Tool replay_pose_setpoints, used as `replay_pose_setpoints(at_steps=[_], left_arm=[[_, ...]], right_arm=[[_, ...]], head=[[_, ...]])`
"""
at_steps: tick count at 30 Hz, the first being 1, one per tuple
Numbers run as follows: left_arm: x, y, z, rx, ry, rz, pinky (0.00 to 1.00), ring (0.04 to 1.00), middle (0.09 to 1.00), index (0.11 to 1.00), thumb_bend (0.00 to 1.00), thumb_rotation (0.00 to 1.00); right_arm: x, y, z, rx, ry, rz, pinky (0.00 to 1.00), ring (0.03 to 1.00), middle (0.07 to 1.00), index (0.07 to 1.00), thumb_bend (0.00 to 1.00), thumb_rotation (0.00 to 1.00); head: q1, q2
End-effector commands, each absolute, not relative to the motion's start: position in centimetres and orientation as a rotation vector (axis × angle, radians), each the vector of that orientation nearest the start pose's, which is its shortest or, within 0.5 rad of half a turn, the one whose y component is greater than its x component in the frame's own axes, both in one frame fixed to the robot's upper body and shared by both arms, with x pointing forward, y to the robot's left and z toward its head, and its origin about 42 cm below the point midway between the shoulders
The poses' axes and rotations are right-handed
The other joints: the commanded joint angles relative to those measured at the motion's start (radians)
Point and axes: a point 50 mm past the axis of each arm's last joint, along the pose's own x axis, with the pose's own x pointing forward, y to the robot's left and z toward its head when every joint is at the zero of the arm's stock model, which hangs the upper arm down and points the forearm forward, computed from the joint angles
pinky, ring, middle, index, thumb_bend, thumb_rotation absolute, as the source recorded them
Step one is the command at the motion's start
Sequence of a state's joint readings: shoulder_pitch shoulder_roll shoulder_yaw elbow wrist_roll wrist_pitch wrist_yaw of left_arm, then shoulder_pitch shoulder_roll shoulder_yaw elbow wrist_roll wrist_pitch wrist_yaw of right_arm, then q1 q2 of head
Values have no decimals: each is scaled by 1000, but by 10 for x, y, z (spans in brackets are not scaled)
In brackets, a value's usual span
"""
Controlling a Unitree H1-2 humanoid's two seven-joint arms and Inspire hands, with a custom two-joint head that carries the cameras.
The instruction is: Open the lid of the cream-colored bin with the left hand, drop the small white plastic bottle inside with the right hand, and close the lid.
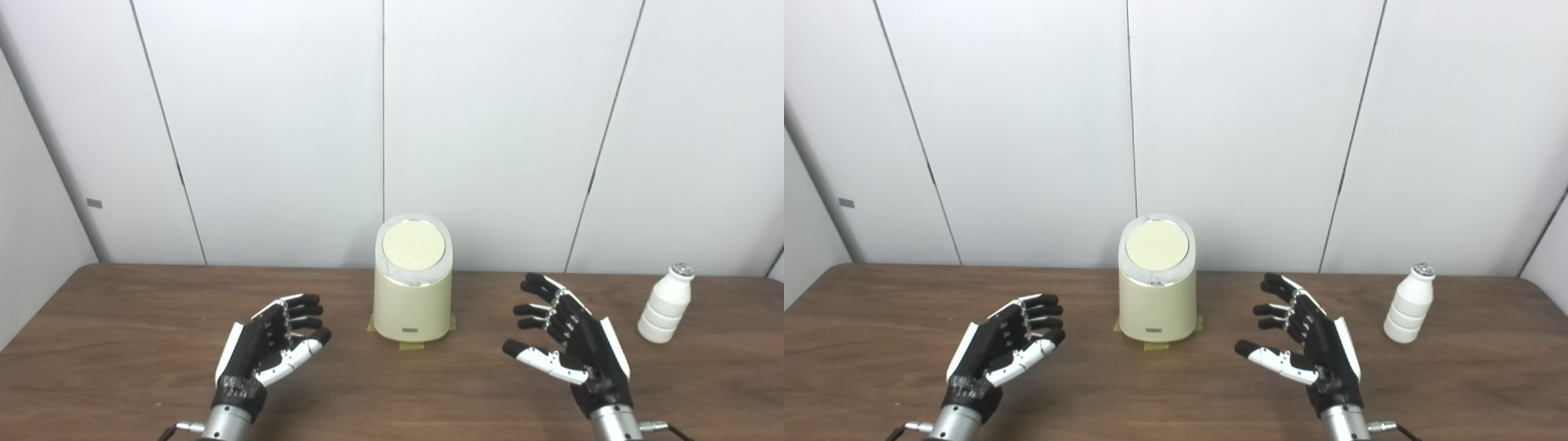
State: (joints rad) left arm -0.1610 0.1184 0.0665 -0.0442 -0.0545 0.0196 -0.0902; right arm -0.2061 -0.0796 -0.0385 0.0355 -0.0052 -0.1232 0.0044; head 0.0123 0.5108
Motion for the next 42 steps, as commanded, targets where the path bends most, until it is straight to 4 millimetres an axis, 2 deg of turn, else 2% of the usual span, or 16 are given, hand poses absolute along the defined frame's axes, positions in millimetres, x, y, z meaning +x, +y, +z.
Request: replay_pose_setpoints(at_steps=[1, 19, 28, 30, 35, 38, 42], left_arm=[[343, 247, 180, 79, -277, -75, 530, 672, 707, 719, 706, 232], [343, 247, 181, 78, -280, -74, 529, 671, 706, 717, 697, 210], [343, 245, 180, 74, -294, -64, 531, 675, 720, 728, 687, 218], [343, 242, 179, 110, -307, -25, 546, 689, 737, 750, 711, 244], [345, 224, 182, 198, -350, 50, 777, 861, 879, 892, 768, 362], [360, 215, 204, 211, -391, 62, 905, 944, 956, 980, 792, 413], [381, 210, 232, 248, -428, 56, 986, 987, 980, 999, 806, 442]], right_arm=[[352, -227, 177, -77, -364, 30, 587, 662, 799, 779, 831, 220], [352, -227, 179, -87, -372, 21, 601, 658, 795, 777, 828, 207], [353, -226, 176, -71, -371, 29, 597, 661, 795, 778, 825, 187], [354, -227, 176, -74, -371, 27, 591, 661, 795, 777, 828, 192], [356, -227, 175, -76, -376, 25, 602, 658, 796, 776, 832, 199], [358, -227, 174, -75, -377, 25, 595, 661, 798, 779, 826, 194], [358, -226, 175, -75, -375, 26, 586, 654, 796, 768, 837, 195]], head=[[2, 0], [0, 1], [1, -17], [1, -22], [3, -31], [6, -37], [6, -40]])
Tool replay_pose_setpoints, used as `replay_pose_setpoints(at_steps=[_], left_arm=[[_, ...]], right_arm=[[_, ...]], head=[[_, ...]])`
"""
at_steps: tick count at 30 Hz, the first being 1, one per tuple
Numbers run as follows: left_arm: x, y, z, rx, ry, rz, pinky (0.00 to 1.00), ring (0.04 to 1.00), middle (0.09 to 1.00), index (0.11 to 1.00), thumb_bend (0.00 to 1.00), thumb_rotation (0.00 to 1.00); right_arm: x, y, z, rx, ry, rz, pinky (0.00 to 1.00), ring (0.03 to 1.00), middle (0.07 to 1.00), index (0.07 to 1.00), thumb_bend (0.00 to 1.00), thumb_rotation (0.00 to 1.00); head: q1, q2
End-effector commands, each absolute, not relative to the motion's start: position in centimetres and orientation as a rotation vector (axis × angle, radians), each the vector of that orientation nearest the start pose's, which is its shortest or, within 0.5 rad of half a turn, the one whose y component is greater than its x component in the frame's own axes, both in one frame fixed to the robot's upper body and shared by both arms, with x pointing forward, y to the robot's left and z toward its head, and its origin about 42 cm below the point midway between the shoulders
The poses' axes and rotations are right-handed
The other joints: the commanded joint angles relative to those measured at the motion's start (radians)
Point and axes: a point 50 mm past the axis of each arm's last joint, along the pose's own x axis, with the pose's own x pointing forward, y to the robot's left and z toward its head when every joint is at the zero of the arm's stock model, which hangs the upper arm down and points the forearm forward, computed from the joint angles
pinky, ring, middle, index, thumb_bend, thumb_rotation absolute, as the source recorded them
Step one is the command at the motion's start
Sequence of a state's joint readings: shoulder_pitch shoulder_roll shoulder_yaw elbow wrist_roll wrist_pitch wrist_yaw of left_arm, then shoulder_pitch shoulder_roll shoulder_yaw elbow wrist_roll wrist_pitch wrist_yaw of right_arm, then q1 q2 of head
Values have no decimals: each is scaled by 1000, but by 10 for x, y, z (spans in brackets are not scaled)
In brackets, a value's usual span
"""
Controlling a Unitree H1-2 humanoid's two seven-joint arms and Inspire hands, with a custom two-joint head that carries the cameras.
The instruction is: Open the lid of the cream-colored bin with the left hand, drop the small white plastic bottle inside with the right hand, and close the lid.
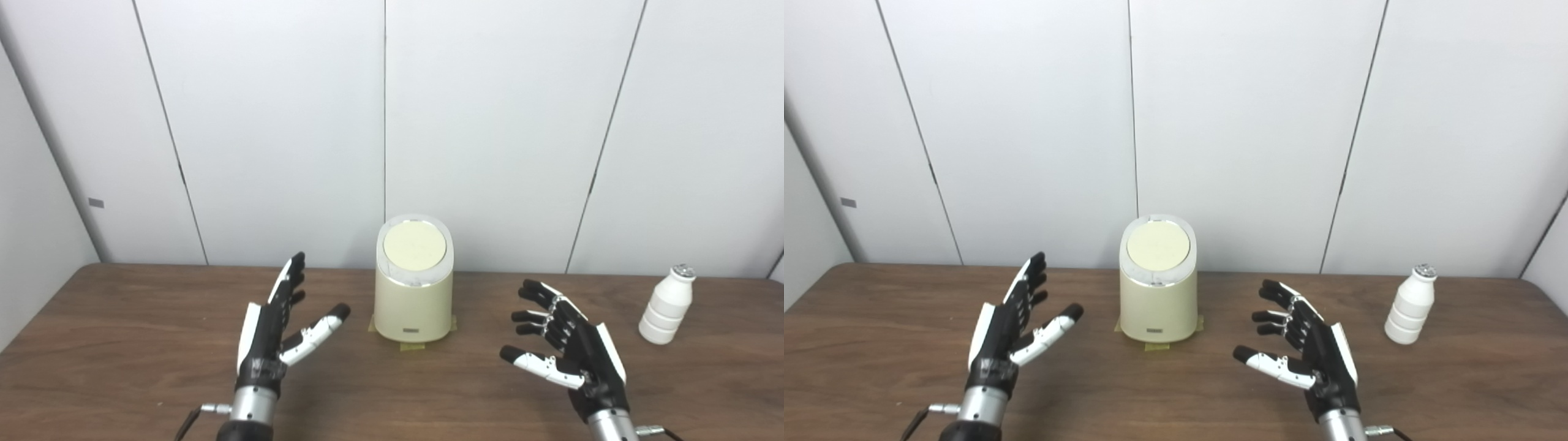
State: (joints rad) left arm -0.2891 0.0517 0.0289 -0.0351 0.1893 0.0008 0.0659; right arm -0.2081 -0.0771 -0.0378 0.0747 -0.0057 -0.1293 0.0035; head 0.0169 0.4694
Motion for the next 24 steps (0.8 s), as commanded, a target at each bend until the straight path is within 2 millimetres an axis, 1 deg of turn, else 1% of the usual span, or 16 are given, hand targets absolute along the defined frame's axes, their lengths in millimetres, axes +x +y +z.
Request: replay_pose_setpoints(at_steps=[1, 4, 6, 11, 15, 19, 21, 24], left_arm=[[387, 209, 238, 254, -435, 52, 993, 994, 981, 1000, 812, 443], [404, 203, 256, 271, -444, 40, 973, 996, 980, 1000, 836, 435], [413, 199, 265, 275, -442, 27, 956, 1000, 986, 1000, 834, 410], [433, 189, 282, 296, -432, -4, 985, 1000, 1000, 1000, 868, 366], [450, 182, 294, 365, -436, 0, 961, 1000, 1000, 1000, 911, 396], [462, 176, 298, 442, -451, 3, 978, 1000, 1000, 1000, 915, 408], [467, 173, 298, 490, -461, 3, 965, 1000, 1000, 1000, 911, 409], [472, 169, 296, 541, -464, 18, 956, 1000, 1000, 1000, 927, 376]], right_arm=[[358, -225, 175, -76, -375, 27, 582, 655, 796, 762, 836, 193], [358, -223, 177, -79, -378, 28, 571, 651, 794, 749, 828, 183], [358, -222, 178, -72, -379, 27, 558, 649, 792, 746, 827, 172], [357, -221, 178, -68, -378, 22, 555, 648, 794, 742, 828, 166], [356, -222, 178, -63, -381, 23, 560, 650, 798, 747, 825, 172], [356, -223, 178, -66, -382, 22, 562, 653, 797, 747, 823, 179], [357, -223, 178, -63, -379, 21, 561, 652, 795, 746, 828, 178], [358, -224, 176, -61, -379, 17, 567, 652, 795, 743, 836, 185]], head=[[0, -3], [-1, -9], [-1, -11], [-5, -14], [-8, -12], [-9, -12], [-9, -12], [-8, -10]])
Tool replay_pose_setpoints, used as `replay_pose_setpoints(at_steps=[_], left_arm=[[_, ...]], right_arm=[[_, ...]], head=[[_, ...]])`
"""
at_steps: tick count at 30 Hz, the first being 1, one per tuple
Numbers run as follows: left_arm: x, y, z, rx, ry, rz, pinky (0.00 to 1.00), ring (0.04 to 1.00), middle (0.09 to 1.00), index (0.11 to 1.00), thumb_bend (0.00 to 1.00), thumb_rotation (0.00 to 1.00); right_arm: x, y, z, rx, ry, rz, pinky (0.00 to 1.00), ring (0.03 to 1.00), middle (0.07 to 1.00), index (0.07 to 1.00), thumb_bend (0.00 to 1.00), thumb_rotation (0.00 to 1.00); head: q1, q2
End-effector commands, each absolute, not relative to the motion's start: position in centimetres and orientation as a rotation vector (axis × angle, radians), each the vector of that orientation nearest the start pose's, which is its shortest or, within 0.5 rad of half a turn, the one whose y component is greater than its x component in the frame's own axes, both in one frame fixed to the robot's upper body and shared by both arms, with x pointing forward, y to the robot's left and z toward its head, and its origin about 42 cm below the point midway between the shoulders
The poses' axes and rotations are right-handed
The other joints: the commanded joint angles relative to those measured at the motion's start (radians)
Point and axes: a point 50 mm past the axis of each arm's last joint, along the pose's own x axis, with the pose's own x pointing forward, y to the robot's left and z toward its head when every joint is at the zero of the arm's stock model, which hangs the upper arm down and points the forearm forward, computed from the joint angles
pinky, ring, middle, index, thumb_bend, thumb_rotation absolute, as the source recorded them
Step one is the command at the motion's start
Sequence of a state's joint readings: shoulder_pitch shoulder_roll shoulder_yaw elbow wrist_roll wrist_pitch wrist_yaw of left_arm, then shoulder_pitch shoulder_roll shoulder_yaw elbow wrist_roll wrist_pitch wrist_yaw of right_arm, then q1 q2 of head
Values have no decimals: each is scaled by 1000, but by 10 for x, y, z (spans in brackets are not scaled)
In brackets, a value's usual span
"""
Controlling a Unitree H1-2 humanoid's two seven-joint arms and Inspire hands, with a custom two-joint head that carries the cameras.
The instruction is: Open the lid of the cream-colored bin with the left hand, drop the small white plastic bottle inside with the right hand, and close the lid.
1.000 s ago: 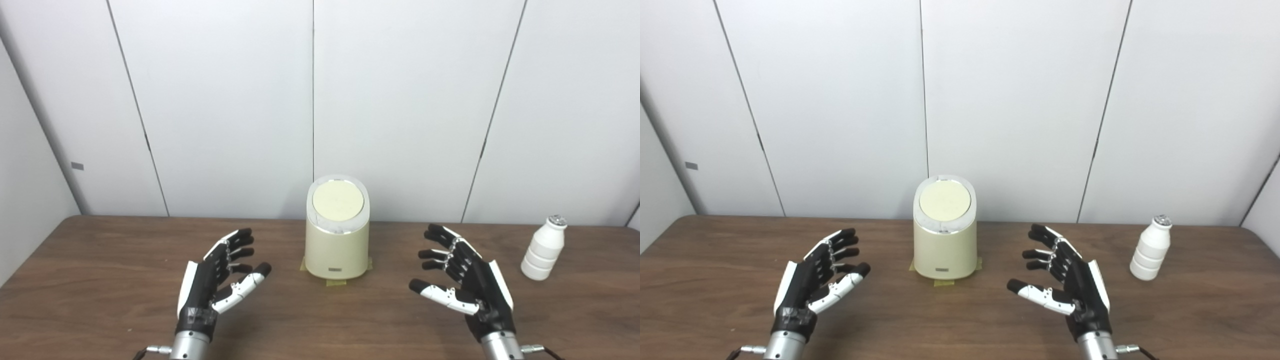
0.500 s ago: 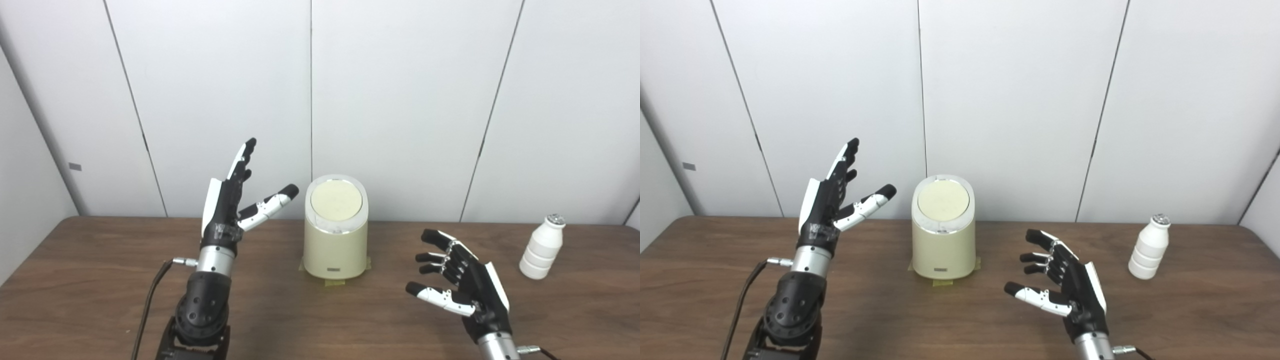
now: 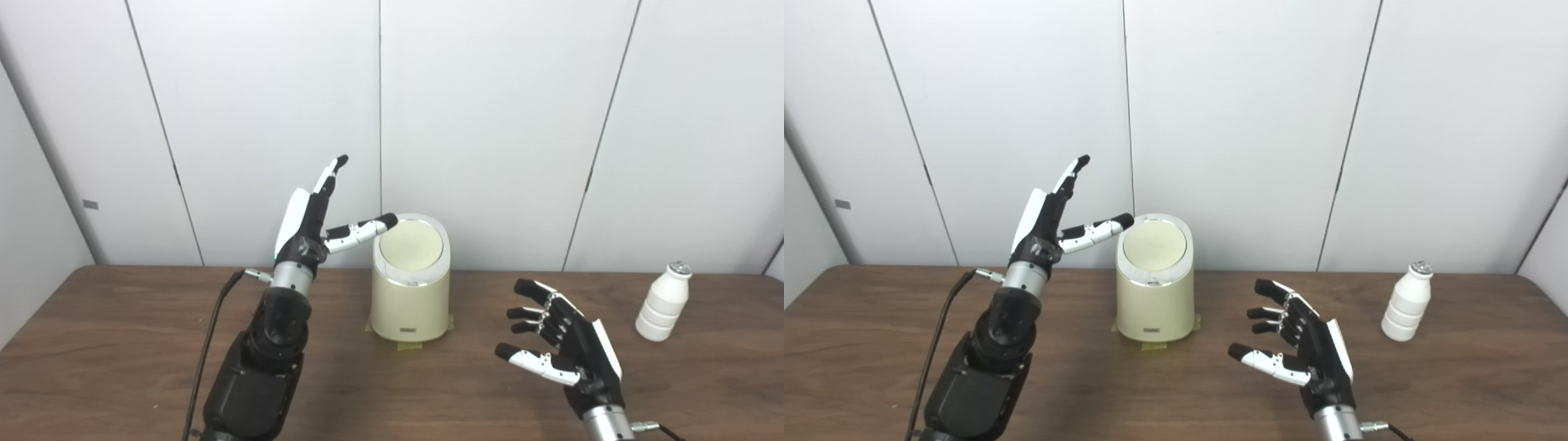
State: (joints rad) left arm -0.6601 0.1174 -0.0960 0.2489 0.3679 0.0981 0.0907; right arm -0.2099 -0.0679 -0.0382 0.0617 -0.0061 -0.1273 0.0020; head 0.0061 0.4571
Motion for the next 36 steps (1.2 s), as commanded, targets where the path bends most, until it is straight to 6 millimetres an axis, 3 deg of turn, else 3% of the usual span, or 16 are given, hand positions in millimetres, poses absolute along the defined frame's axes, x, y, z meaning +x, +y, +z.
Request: replay_pose_setpoints(at_steps=[1, 15, 36], left_arm=[[474, 167, 295, 555, -464, 21, 949, 1000, 1000, 1000, 929, 367], [483, 146, 274, 690, -409, -24, 957, 1000, 1000, 1000, 926, 278], [493, 134, 263, 787, -383, 16, 989, 1000, 1000, 1000, 859, 274]], right_arm=[[358, -225, 176, -63, -379, 16, 568, 652, 794, 742, 836, 184], [360, -226, 175, -69, -377, 7, 565, 644, 789, 734, 825, 185], [359, -223, 176, -64, -372, 4, 579, 645, 784, 729, 846, 194]], head=[[3, 7], [-2, 9], [-13, 14]])
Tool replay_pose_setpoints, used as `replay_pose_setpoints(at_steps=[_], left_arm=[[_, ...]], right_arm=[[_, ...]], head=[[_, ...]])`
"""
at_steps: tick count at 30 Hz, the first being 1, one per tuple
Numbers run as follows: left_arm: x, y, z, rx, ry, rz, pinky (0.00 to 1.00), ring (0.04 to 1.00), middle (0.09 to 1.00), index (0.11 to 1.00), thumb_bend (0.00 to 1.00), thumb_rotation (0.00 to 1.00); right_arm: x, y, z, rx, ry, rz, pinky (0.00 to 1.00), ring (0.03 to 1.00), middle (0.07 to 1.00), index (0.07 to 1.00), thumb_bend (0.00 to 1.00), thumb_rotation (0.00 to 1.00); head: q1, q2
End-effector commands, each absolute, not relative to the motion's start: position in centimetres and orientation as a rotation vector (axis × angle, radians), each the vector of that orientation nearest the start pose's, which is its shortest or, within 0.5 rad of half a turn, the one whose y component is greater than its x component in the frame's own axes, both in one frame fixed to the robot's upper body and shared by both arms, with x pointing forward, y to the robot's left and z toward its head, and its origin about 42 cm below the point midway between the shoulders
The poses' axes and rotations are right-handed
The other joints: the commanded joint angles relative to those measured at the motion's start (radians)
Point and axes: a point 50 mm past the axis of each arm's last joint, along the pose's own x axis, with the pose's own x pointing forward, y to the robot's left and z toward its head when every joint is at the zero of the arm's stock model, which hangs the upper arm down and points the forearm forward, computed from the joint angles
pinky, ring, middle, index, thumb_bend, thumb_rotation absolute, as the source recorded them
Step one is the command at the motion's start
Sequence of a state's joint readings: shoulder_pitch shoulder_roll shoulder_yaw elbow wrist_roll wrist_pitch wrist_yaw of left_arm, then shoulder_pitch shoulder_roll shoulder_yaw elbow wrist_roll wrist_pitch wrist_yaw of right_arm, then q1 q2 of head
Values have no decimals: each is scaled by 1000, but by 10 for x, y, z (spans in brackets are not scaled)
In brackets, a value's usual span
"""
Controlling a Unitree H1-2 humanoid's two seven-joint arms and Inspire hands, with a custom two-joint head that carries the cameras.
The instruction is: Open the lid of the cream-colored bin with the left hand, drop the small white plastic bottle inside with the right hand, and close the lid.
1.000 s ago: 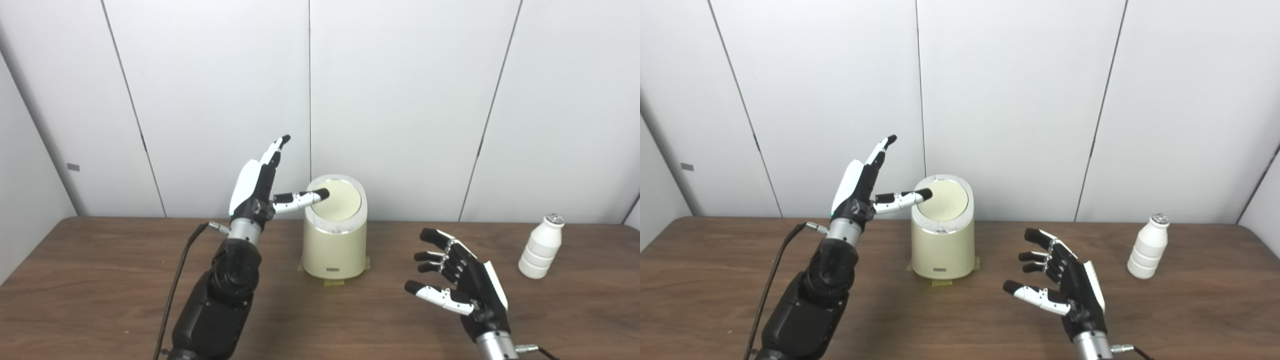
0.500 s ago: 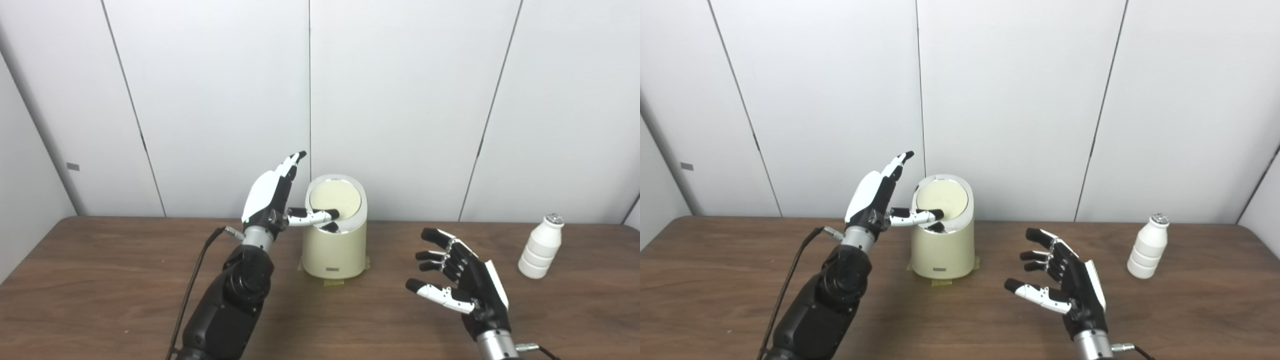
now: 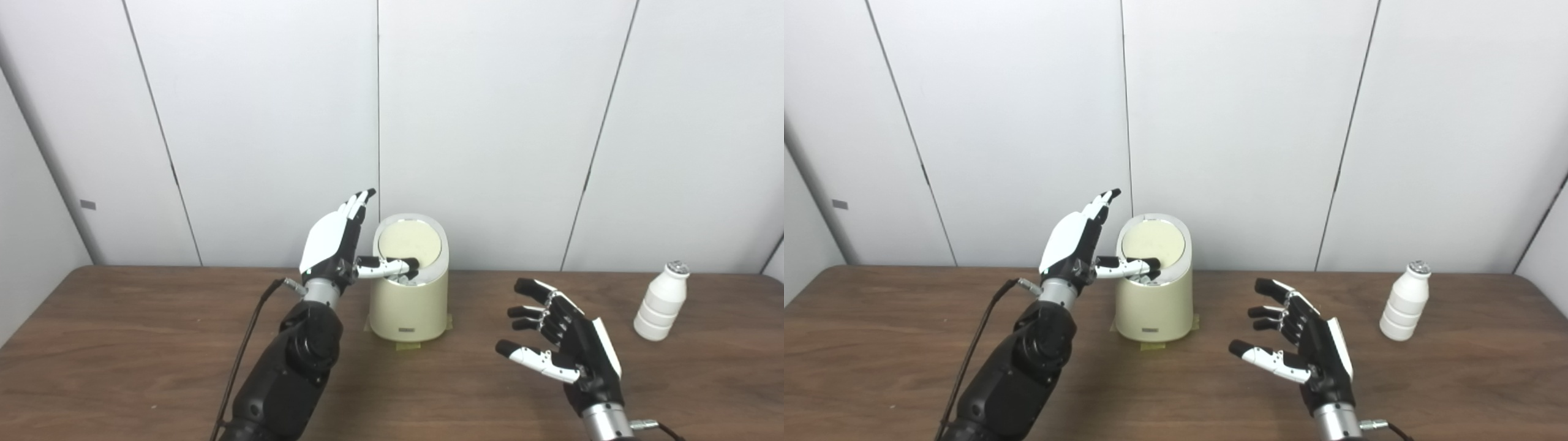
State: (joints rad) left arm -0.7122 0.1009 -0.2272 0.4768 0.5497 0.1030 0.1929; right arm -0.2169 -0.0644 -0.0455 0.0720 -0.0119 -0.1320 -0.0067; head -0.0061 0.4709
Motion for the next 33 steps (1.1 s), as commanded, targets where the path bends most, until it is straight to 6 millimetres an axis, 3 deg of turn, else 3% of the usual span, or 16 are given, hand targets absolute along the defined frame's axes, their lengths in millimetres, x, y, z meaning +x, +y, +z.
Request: replay_pose_setpoints(at_steps=[1, 15, 18, 19, 22, 28, 33], left_arm=[[493, 134, 263, 788, -386, 18, 995, 1000, 1000, 1000, 855, 271], [492, 141, 267, 839, -412, 35, 1000, 1000, 1000, 1000, 829, 285], [492, 142, 269, 877, -399, 36, 990, 1000, 1000, 1000, 783, 185], [492, 143, 270, 911, -389, 31, 977, 1000, 1000, 1000, 770, 95], [491, 143, 273, 994, -343, 10, 976, 1000, 1000, 1000, 771, 16], [486, 139, 277, 1192, -287, -21, 918, 1000, 1000, 1000, 842, 0], [483, 138, 278, 1250, -259, -47, 925, 1000, 1000, 1000, 850, 0]], right_arm=[[359, -223, 177, -67, -373, 3, 570, 645, 784, 729, 846, 198], [357, -222, 181, -88, -379, 8, 553, 627, 782, 720, 836, 190], [356, -222, 182, -87, -377, 9, 566, 628, 780, 720, 841, 192], [356, -222, 182, -84, -377, 10, 559, 629, 782, 720, 839, 191], [357, -223, 181, -79, -374, 13, 565, 632, 785, 723, 841, 194], [356, -223, 183, -79, -375, 9, 570, 626, 783, 723, 836, 181], [355, -223, 183, -74, -372, 12, 564, 624, 787, 726, 835, 178]], head=[[0, 0], [-2, 10], [-1, 16], [-1, 17], [3, 20], [7, 26], [11, 28]])
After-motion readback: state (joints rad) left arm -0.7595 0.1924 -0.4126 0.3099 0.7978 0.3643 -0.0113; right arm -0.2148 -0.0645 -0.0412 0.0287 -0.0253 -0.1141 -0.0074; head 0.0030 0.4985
